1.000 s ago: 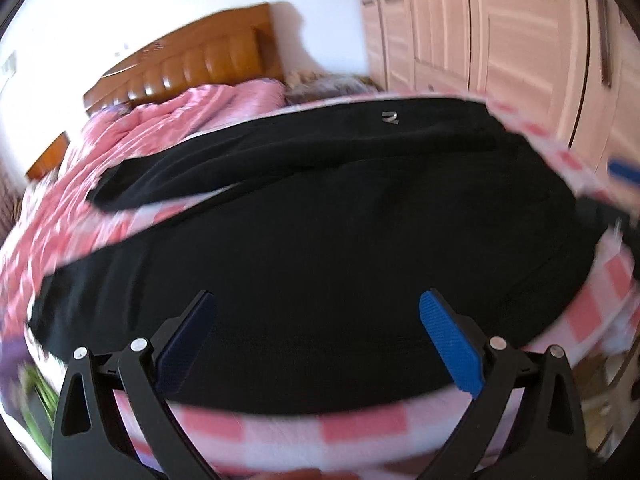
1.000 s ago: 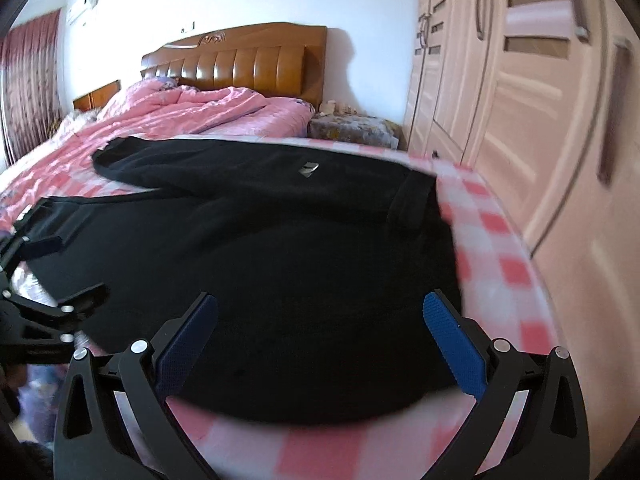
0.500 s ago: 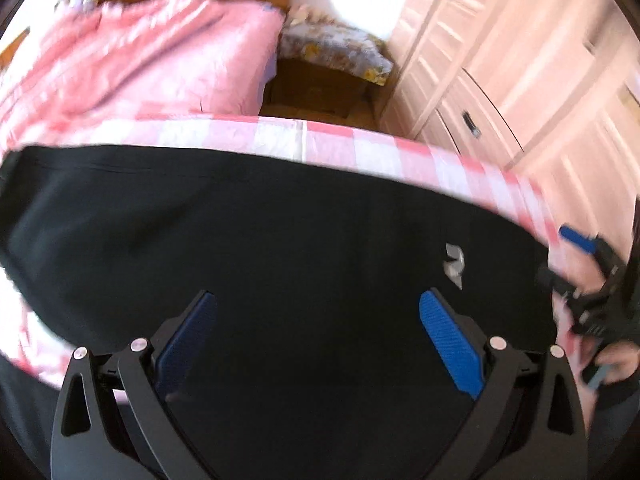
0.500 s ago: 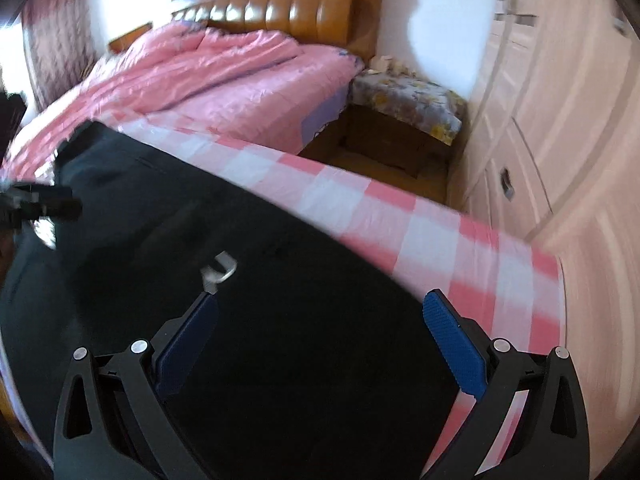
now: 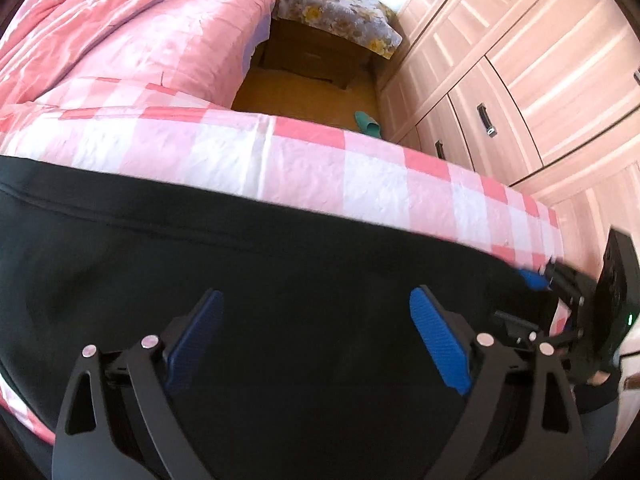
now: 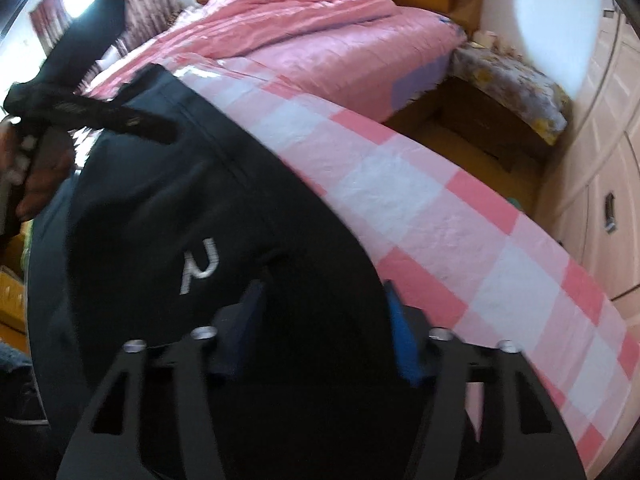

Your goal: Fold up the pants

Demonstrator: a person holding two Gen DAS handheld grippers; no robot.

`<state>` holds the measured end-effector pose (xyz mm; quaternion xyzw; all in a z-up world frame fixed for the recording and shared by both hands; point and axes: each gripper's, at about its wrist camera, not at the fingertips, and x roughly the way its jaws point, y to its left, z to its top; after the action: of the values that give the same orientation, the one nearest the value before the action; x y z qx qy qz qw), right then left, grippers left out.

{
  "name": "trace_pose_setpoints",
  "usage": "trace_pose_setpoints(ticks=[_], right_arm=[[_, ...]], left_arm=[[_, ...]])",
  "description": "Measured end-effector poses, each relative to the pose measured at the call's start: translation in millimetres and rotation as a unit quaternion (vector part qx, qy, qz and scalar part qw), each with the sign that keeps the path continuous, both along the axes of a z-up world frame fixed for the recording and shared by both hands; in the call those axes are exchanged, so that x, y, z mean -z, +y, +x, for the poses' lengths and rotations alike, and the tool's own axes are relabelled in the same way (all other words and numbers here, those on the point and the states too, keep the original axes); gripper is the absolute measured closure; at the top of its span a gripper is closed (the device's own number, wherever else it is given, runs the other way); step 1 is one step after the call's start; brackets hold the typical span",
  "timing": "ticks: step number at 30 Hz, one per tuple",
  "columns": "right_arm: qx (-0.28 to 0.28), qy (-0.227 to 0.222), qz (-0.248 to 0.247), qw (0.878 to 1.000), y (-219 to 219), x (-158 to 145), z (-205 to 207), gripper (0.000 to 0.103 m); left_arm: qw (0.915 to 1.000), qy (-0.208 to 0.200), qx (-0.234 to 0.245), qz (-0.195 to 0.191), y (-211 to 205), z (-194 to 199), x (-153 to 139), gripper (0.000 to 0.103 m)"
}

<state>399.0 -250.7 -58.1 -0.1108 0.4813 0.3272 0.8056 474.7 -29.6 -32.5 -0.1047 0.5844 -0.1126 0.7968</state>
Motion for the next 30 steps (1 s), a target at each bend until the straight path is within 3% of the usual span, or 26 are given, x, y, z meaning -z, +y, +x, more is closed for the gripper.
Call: trace_pose_setpoints(ticks=[1,3,7,10,15,16,17,18,19,21,24,25,30], right_arm=[[-0.004,-0.006,0.001,1.0,-0.3,-2.1,-4.6,0.064],[0.001,-0.03,-0.012,0.999,1.0,-7.4,-13.1,0.092],[0.001,-0.106,-0.024,0.994,8.5,-37.0,-54.6,0.093],[-0.013,-0.154,-0.03,0.988,23.8,-57.6,-100.4,0.093],[-0.023,-0.194,-0.048,0.979,46.9,-69.0,-167.0,0.094],[-0.019,-0.197,-0.048,0.979,48.6,-68.6,-177.5,0.094],[-0.013,-0.201,-0.051,0.978,50.5,-67.2,-185.4,0.094],[-0.006,-0.203,-0.055,0.978,51.8,-65.1,-191.4,0.094],[0.001,-0.204,-0.057,0.977,54.7,-62.9,-193.6,0.094],[0.014,-0.206,-0.054,0.977,53.9,-62.2,-203.2,0.094],[0.027,-0.222,-0.043,0.974,52.6,-68.5,-232.7,0.094],[0.028,-0.229,-0.04,0.972,52.2,-71.7,-246.7,0.094],[0.027,-0.242,-0.038,0.969,52.7,-74.6,-304.9,0.094]], left_arm=[[0.9999,0.005,-0.005,-0.01,-1.0,3.4,-0.2,0.015],[0.9996,0.008,-0.014,-0.023,-2.2,6.3,-2.4,0.015],[0.9989,0.013,-0.039,-0.02,-8.0,14.0,-9.3,0.014],[0.9979,0.023,-0.06,0.002,-9.2,17.5,-11.6,0.013],[0.9937,0.036,-0.098,0.04,1.0,4.6,-10.0,0.016],[0.9933,0.034,-0.098,0.051,2.5,-0.7,-9.6,0.022],[0.9928,0.031,-0.096,0.064,5.0,-6.8,-9.6,0.049],[0.9923,0.03,-0.094,0.075,8.1,-13.9,-9.2,0.083],[0.9933,0.026,-0.092,0.066,15.7,-25.9,-10.4,0.084],[0.9939,-0.011,-0.1,0.046,29.3,-52.1,-22.4,0.087],[0.9889,-0.107,-0.097,0.035,41.8,-117.2,-56.4,0.087],[0.9841,-0.146,-0.093,0.037,44.6,-148.4,-69.0,0.087],[0.9654,-0.249,-0.069,0.038,52.5,-275.9,-82.4,0.086]])
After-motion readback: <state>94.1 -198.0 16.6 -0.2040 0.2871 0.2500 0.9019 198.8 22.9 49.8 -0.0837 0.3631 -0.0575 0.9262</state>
